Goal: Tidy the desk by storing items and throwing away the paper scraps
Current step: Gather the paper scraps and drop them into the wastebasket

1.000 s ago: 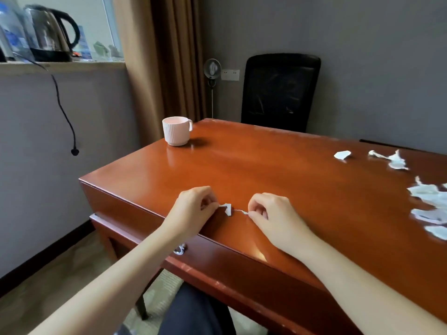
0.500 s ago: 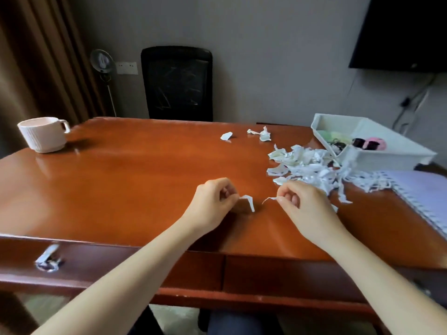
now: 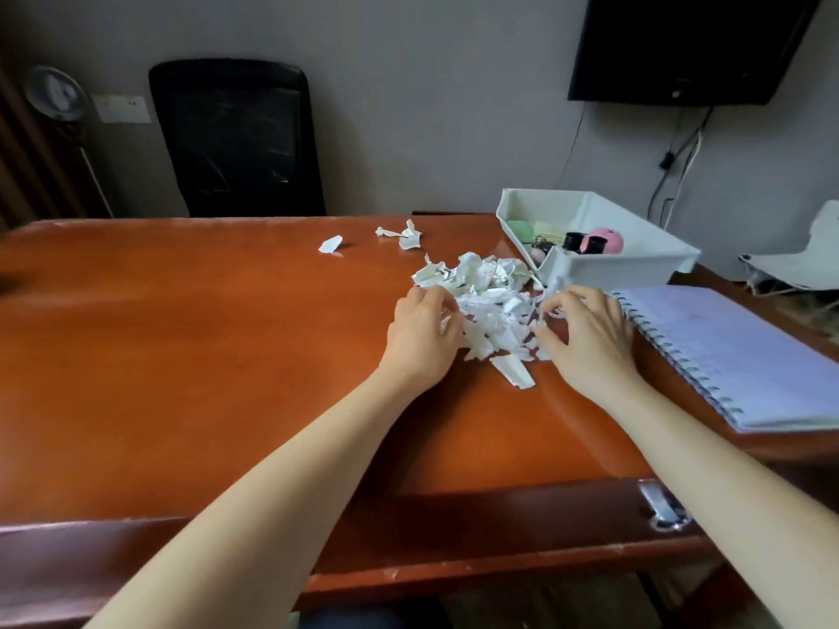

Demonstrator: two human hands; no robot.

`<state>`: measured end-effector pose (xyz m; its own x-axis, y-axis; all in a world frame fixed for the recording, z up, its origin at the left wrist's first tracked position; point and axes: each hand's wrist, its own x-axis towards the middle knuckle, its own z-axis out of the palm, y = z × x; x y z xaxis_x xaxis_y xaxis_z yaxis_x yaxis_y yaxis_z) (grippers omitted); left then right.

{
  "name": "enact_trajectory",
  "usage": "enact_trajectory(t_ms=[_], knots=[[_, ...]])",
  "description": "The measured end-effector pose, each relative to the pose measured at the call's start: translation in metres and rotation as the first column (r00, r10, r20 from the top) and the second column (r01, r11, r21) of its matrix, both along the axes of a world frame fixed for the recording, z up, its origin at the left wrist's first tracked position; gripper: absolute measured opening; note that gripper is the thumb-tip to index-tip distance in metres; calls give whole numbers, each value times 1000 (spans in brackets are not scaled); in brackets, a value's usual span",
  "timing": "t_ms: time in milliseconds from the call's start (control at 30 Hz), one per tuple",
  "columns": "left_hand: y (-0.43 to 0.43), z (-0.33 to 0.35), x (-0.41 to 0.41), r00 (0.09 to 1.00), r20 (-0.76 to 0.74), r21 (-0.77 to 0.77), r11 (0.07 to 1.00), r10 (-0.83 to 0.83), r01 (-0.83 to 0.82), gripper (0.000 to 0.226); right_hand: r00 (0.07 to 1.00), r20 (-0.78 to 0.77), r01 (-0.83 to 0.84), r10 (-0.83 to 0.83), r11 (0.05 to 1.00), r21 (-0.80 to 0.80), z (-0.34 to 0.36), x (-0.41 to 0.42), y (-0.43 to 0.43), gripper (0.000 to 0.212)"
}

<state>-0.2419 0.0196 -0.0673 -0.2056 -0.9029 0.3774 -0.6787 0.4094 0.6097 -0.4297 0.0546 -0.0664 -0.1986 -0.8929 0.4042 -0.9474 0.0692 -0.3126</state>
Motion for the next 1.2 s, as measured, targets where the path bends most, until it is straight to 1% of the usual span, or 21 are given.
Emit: enact_trajectory(t_ms=[67,100,200,267,333,400,467,567,700,767,800,867,933,1033,1133,1200], knots=[[-4,-1,-6,999,34,41,999,-6,4,33,997,-21,70,-69,996,61,-3,-9,-8,38],[-4,-2,-8,996,82,43,999,-34,30,42,995,-24,97,-95,992,86,-4,-13,-11,43],[-4,-5,-14,946,295,35,991,-137,132,77,992,27,120,-126,981,155,-4,-16,-20,50],[-7,-7,-16,911,378,56,986,-167,158,83,995,38,84,-92,982,171,-4,-15,-21,52],[-13,-7,-18,902,401,73,987,-161,144,84,998,53,12,-22,985,170,-2,-12,-19,51],[-19,-8,-18,915,381,70,991,-133,115,82,992,115,-75,59,986,146,0,-10,-15,47],[-23,-8,-18,938,327,50,994,-113,102,72,977,169,-151,134,984,96,2,-8,-10,45],[-26,-9,-14,959,249,21,991,-133,132,58,977,115,-185,178,981,60,2,-7,-8,54],[-35,-10,-3,959,265,-5,994,-105,110,46,979,84,-198,184,957,213,2,-3,-8,79],[-40,-10,3,961,267,-38,996,-67,80,47,980,53,-200,193,951,236,0,2,-11,85],[-41,-10,5,962,270,-69,996,-34,54,48,978,39,-206,203,955,214,-1,4,-14,84],[-41,-10,8,956,288,-125,992,55,-20,48,973,31,-231,229,962,144,-3,9,-20,76],[-42,-11,8,938,326,-115,990,113,-80,46,967,4,-253,254,961,109,-5,14,-27,63],[-46,-12,7,908,412,-64,996,80,-59,41,961,-63,-263,270,959,102,-5,19,-35,46],[-46,-9,7,904,428,-62,998,17,10,36,951,-41,-303,308,948,101,-4,21,-39,36],[-44,-8,8,905,424,-67,996,-25,59,27,950,-35,-305,310,947,105,-3,22,-39,31]])
